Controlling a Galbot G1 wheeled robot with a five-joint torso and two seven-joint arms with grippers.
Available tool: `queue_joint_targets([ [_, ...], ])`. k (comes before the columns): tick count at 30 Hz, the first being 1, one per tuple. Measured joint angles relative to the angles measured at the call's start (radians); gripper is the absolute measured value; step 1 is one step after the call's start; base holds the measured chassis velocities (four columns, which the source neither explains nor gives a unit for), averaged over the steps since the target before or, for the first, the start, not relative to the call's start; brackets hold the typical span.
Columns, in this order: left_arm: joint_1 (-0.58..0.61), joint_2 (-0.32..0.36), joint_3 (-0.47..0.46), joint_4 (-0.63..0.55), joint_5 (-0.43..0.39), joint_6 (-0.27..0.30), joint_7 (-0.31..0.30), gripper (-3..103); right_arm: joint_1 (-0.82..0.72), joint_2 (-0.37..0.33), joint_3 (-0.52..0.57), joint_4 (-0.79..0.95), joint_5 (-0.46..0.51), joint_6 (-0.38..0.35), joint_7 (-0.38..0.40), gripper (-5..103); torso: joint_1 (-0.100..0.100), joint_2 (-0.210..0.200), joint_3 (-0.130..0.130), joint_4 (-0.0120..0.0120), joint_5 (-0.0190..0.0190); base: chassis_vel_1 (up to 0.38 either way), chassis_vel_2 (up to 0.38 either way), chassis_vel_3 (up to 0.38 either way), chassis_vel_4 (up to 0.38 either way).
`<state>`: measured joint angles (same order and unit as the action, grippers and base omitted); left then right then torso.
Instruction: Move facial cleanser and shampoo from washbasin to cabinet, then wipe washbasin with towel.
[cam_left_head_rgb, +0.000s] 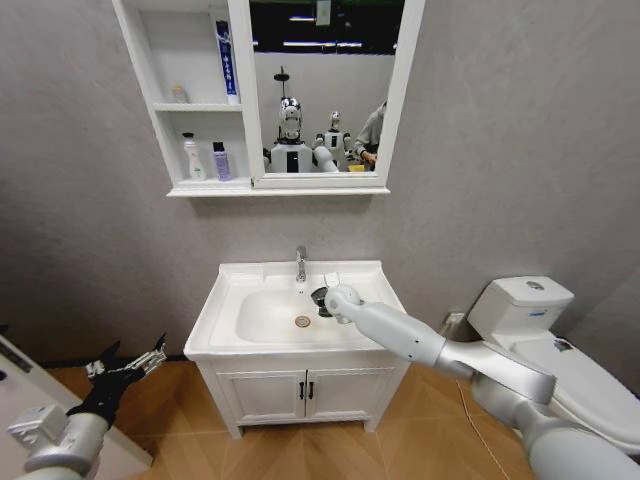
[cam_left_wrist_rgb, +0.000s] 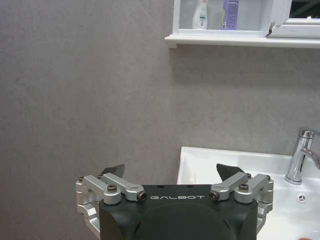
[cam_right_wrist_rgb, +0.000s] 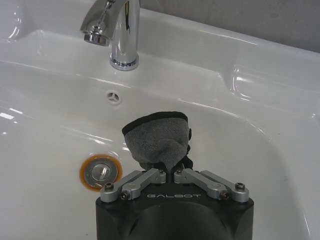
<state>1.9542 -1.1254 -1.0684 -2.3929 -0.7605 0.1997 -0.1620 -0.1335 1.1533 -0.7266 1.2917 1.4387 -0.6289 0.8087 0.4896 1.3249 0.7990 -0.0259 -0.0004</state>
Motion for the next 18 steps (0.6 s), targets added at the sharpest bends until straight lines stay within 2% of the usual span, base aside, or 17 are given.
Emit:
queue_joint_targets([
  [2, 0.000, 0.000, 0.000, 0.000, 0.000, 0.000, 0.000, 100, 0.001, -0.007, -0.005, 0.001, -0.002, 0.000, 0.001, 2, 0.000, 0.000, 0.000, 0.0002, 0.0003, 0.000, 0.000, 0.000, 0.000],
  [5, 0.000, 0.000, 0.000, 0.000, 0.000, 0.000, 0.000, 100, 0.014, -0.094, -0.026, 0.047, 0.016, -0.011, 0.010, 2, 0.000, 0.000, 0.000, -0.0005, -0.0001, 0.000, 0.000, 0.000, 0.000],
  [9, 0.000, 0.000, 0.000, 0.000, 0.000, 0.000, 0.000, 100, 0.012, -0.138, -0.033, 0.072, -0.001, -0.016, -0.001, 2, 0.000, 0.000, 0.000, -0.0006, 0.0001, 0.000, 0.000, 0.000, 0.000],
  [13, 0.000, 0.000, 0.000, 0.000, 0.000, 0.000, 0.000, 100, -0.006, -0.152, -0.033, 0.076, -0.015, -0.016, -0.004, 2, 0.000, 0.000, 0.000, -0.0005, 0.0003, 0.000, 0.000, 0.000, 0.000],
  [18, 0.000, 0.000, 0.000, 0.000, 0.000, 0.000, 0.000, 100, -0.038, -0.119, -0.027, 0.028, -0.051, -0.015, -0.021, 2, 0.000, 0.000, 0.000, -0.0002, 0.0001, 0.000, 0.000, 0.000, 0.000],
])
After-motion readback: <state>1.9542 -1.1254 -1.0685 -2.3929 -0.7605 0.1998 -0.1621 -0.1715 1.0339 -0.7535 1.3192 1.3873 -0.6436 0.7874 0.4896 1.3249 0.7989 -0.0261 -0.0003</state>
